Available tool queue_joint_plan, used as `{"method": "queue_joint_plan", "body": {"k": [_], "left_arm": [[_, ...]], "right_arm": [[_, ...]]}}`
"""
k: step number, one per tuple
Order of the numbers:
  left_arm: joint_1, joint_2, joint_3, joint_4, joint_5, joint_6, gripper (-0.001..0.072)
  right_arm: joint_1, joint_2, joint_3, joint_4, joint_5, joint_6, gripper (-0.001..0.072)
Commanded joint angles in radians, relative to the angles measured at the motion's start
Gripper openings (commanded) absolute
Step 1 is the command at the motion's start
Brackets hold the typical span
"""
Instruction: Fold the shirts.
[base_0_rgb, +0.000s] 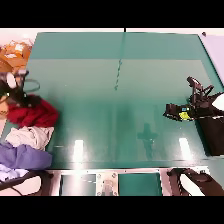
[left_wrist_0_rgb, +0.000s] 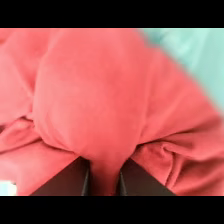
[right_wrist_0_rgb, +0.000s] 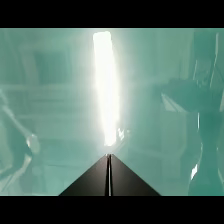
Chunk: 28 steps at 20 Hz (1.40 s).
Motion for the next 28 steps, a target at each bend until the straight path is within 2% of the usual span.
{"method": "queue_joint_plan", "body": {"k": [1, 4, 5, 9, 10, 11, 12, 14, 16, 17, 19, 20, 22, 24, 26, 28], "left_arm": [[-0.200, 0.106, 0.246, -0.135, -0.117, 0.012, 0.0025], [-0.453, 0.143, 0.380, -0.262, -0.064, -0.008, 0.0025], [-0.534, 0.142, 0.376, -0.294, -0.018, -0.008, 0.0025], [-0.753, 0.052, 0.292, -0.412, 0.129, -0.008, 0.0030], [-0.779, 0.014, 0.272, -0.434, 0.145, -0.007, 0.0173], [-0.790, -0.026, 0.258, -0.447, 0.140, -0.017, 0.0602], [-0.785, -0.060, 0.257, -0.451, 0.109, -0.047, 0.0712], [-0.737, -0.090, 0.258, -0.444, 0.010, -0.048, 0.0707], [-0.656, -0.089, 0.257, -0.433, -0.100, -0.046, 0.0707], [-0.617, -0.089, 0.249, -0.432, -0.155, -0.046, 0.0706], [-0.574, -0.088, 0.188, -0.432, -0.222, -0.041, 0.0706], [-0.570, -0.088, 0.139, -0.438, -0.211, -0.044, 0.0706], [-0.572, -0.090, 0.014, -0.505, -0.089, -0.048, 0.0707], [-0.572, -0.092, -0.098, -0.567, 0.136, -0.049, 0.0707], [-0.572, -0.106, -0.147, -0.570, 0.346, -0.073, 0.0707], [-0.572, -0.149, -0.151, -0.610, 0.469, -0.081, 0.0689]], "right_arm": [[0.000, 0.000, 0.000, 0.000, -0.062, 0.000, 0.0099], [0.000, -0.008, 0.000, 0.006, -0.100, 0.001, 0.0090], [0.000, -0.010, 0.000, 0.006, -0.110, 0.001, 0.0020], [0.000, -0.011, 0.001, 0.004, -0.136, -0.001, 0.0022], [0.000, -0.011, 0.001, 0.002, -0.134, -0.001, 0.0046], [0.000, -0.011, 0.003, -0.002, -0.128, -0.002, 0.0193], [0.000, -0.011, 0.008, -0.004, -0.116, -0.022, 0.0244], [-0.028, -0.011, 0.024, -0.004, -0.078, -0.051, 0.0246], [-0.086, -0.024, 0.026, -0.004, -0.075, -0.056, 0.0367], [-0.121, -0.042, 0.026, -0.001, -0.076, -0.077, 0.0389], [-0.206, -0.103, 0.026, 0.004, -0.079, -0.082, 0.0391], [-0.250, -0.149, 0.026, 0.038, -0.092, -0.119, 0.0391], [-0.312, -0.257, 0.028, 0.192, -0.137, -0.195, 0.0390], [-0.320, -0.376, 0.048, 0.321, -0.180, -0.278, 0.0391], [-0.293, -0.495, 0.095, 0.394, -0.208, -0.336, 0.0391], [-0.243, -0.603, 0.161, 0.417, -0.230, -0.358, 0.0390]]}}
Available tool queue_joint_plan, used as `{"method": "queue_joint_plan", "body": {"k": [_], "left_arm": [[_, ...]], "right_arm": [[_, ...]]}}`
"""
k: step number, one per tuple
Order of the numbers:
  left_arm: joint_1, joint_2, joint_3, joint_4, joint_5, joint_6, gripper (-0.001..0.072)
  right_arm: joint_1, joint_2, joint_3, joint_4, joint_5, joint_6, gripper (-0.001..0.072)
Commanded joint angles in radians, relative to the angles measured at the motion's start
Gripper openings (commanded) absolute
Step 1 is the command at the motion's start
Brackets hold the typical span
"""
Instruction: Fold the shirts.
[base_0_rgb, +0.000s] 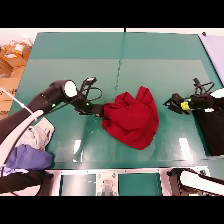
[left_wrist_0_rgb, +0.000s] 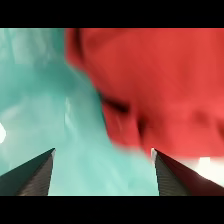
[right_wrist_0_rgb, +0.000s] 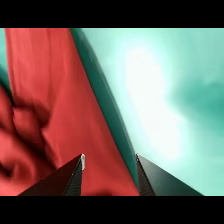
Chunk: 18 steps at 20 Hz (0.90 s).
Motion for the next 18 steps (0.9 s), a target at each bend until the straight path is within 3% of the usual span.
{"method": "queue_joint_plan", "body": {"k": [1, 4, 7, 8, 9, 10, 11, 14, 18], "left_arm": [[0.003, -0.069, -0.055, -0.109, 0.299, 0.000, 0.0688], [0.003, -0.185, -0.034, -0.311, 0.401, 0.120, 0.0689], [0.003, -0.263, 0.013, -0.445, 0.409, 0.207, 0.0686], [0.003, -0.267, 0.016, -0.468, 0.417, 0.223, 0.0515], [0.005, -0.265, 0.019, -0.464, 0.425, 0.227, 0.0190], [0.012, -0.263, 0.031, -0.458, 0.410, 0.242, 0.0029], [0.027, -0.258, 0.047, -0.455, 0.372, 0.246, 0.0028], [0.105, -0.176, 0.106, -0.348, 0.188, 0.241, 0.0027], [0.241, 0.105, 0.127, -0.122, 0.032, 0.144, 0.0027]], "right_arm": [[0.054, -0.191, 0.095, 0.108, -0.047, -0.080, 0.0391], [0.134, -0.305, 0.194, 0.108, -0.050, -0.080, 0.0390], [0.200, -0.387, 0.290, 0.108, -0.050, -0.079, 0.0387], [0.216, -0.404, 0.317, 0.108, -0.051, -0.080, 0.0383], [0.227, -0.417, 0.344, 0.108, -0.051, -0.080, 0.0282], [0.231, -0.423, 0.366, 0.108, -0.050, -0.080, 0.0089], [0.230, -0.421, 0.385, 0.108, -0.047, -0.084, 0.0021], [0.183, -0.383, 0.464, 0.098, 0.047, -0.083, 0.0019], [0.060, -0.188, 0.501, 0.089, 0.096, -0.063, 0.0018]]}}
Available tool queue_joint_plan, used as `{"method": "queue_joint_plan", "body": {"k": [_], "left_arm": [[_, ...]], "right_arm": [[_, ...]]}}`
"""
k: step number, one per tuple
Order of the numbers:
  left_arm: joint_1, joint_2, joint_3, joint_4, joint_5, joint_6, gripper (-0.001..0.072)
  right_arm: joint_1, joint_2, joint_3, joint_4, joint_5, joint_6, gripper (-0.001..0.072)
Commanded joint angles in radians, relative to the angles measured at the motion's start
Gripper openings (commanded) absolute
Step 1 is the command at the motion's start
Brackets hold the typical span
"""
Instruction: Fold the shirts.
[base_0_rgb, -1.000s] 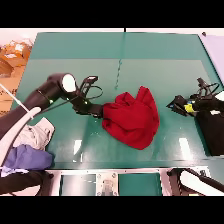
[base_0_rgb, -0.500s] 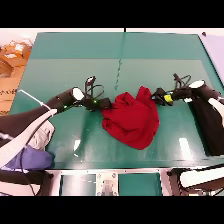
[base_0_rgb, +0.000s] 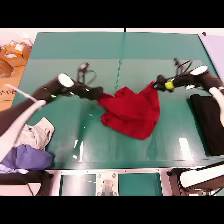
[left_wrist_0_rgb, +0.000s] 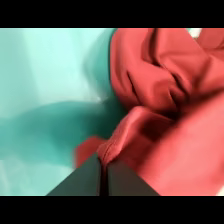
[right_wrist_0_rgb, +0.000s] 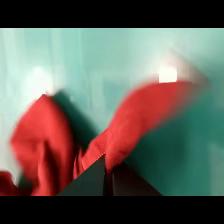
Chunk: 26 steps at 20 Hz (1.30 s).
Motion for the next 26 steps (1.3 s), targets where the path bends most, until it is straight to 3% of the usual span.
{"method": "queue_joint_plan", "body": {"k": [1, 5, 8, 12, 15, 18, 21, 23, 26], "left_arm": [[0.113, 0.233, 0.019, 0.176, -0.153, -0.058, 0.0026], [0.172, 0.558, 0.054, 0.213, -0.121, -0.043, 0.0027], [0.172, 0.713, 0.206, 0.213, -0.100, -0.021, 0.0027], [0.172, 0.802, 0.449, 0.325, -0.127, -0.058, 0.0027], [0.172, 0.809, 0.501, 0.463, -0.165, -0.063, 0.0028], [0.172, 0.750, 0.497, 0.542, -0.260, -0.087, 0.0028], [0.172, 0.604, 0.435, 0.538, -0.303, -0.087, 0.0028], [0.172, 0.480, 0.345, 0.537, -0.245, -0.087, 0.0028], [0.172, 0.220, 0.235, 0.491, -0.016, -0.083, 0.0028]], "right_arm": [[-0.106, 0.170, 0.033, -0.026, 0.059, 0.034, 0.0019], [-0.218, 0.438, 0.033, -0.033, 0.100, 0.072, 0.0020], [-0.243, 0.658, 0.033, -0.034, 0.101, 0.087, 0.0021], [-0.291, 0.904, 0.037, -0.034, 0.099, 0.158, 0.0021], [-0.291, 0.998, 0.040, -0.034, 0.106, 0.164, 0.0021], [-0.290, 1.001, 0.006, -0.034, 0.145, 0.163, 0.0022], [-0.289, 0.973, -0.193, -0.034, 0.140, 0.145, 0.0022], [-0.267, 0.940, -0.388, -0.034, 0.098, 0.126, 0.0021], [-0.230, 0.842, -0.678, -0.033, -0.067, 0.126, 0.0021]]}}
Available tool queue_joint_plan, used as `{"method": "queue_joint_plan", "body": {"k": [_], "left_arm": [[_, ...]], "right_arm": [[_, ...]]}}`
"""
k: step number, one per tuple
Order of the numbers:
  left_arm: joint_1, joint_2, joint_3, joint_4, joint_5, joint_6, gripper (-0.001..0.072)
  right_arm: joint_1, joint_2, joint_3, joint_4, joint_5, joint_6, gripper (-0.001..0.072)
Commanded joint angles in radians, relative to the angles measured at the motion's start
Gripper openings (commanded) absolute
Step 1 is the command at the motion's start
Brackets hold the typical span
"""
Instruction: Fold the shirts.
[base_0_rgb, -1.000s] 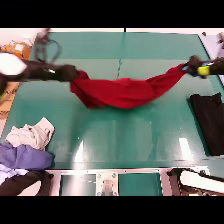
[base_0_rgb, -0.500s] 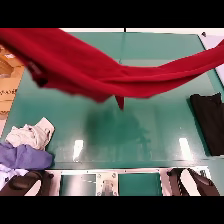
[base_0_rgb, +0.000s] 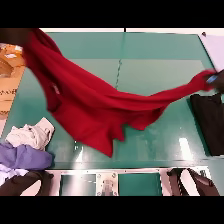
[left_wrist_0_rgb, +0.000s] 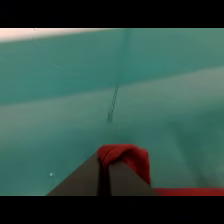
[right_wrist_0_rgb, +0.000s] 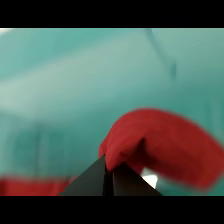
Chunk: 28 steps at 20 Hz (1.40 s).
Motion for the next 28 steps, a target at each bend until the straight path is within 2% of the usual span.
{"method": "queue_joint_plan", "body": {"k": [1, 4, 6, 7, 8, 9, 10, 13, 14, 15, 16, 19, 22, 24, 26, 28], "left_arm": [[0.001, -0.297, -0.086, -0.069, 0.236, 0.005, 0.0028], [0.001, -0.528, -0.086, -0.314, 0.432, 0.065, 0.0028], [0.001, -0.621, -0.082, -0.438, 0.491, 0.088, 0.0032], [0.001, -0.634, -0.082, -0.439, 0.488, 0.088, 0.0219], [0.001, -0.635, -0.082, -0.428, 0.474, 0.088, 0.0541], [0.005, -0.628, -0.074, -0.423, 0.438, 0.088, 0.0657], [0.016, -0.617, -0.054, -0.418, 0.357, 0.089, 0.0650], [0.075, -0.588, 0.055, -0.312, -0.002, 0.087, 0.0647], [0.100, -0.579, 0.084, -0.303, -0.092, 0.087, 0.0503], [0.126, -0.567, 0.100, -0.303, -0.165, 0.090, 0.0126], [0.147, -0.551, 0.101, -0.304, -0.209, 0.106, 0.0028], [0.194, -0.515, 0.102, -0.293, -0.332, 0.107, 0.0027], [0.204, -0.476, 0.059, -0.249, -0.444, 0.106, 0.0027], [0.208, -0.402, -0.081, -0.245, -0.430, 0.107, 0.0027], [0.208, -0.305, -0.288, -0.252, -0.373, 0.103, 0.0027], [0.208, -0.232, -0.480, -0.297, -0.266, 0.043, 0.0029]], "right_arm": [[0.035, -0.119, -0.300, 0.002, -0.210, -0.013, 0.0022], [0.039, -0.348, -0.327, 0.016, -0.385, -0.076, 0.0022], [0.039, -0.509, -0.252, 0.049, -0.444, -0.142, 0.0029], [0.039, -0.578, -0.195, 0.050, -0.442, -0.166, 0.0104], [0.038, -0.632, -0.134, 0.049, -0.428, -0.189, 0.0230], [0.036, -0.673, -0.066, 0.032, -0.393, -0.202, 0.0340], [0.029, -0.692, 0.002, -0.010, -0.343, -0.201, 0.0373], [-0.041, -0.692, 0.148, -0.151, -0.150, -0.172, 0.0373], [-0.081, -0.686, 0.164, -0.169, -0.093, -0.149, 0.0373], [-0.120, -0.677, 0.162, -0.167, -0.063, -0.134, 0.0373], [-0.156, -0.673, 0.157, -0.167, -0.035, -0.125, 0.0372], [-0.231, -0.673, 0.119, -0.167, -0.006, -0.105, 0.0369], [-0.228, -0.679, 0.054, -0.128, -0.063, -0.108, 0.0373], [-0.210, -0.712, 0.045, -0.087, -0.075, -0.154, 0.0470], [-0.203, -0.748, 0.045, -0.068, -0.076, -0.156, 0.0465], [-0.201, -0.775, 0.045, -0.058, -0.076, -0.156, 0.0464]]}}
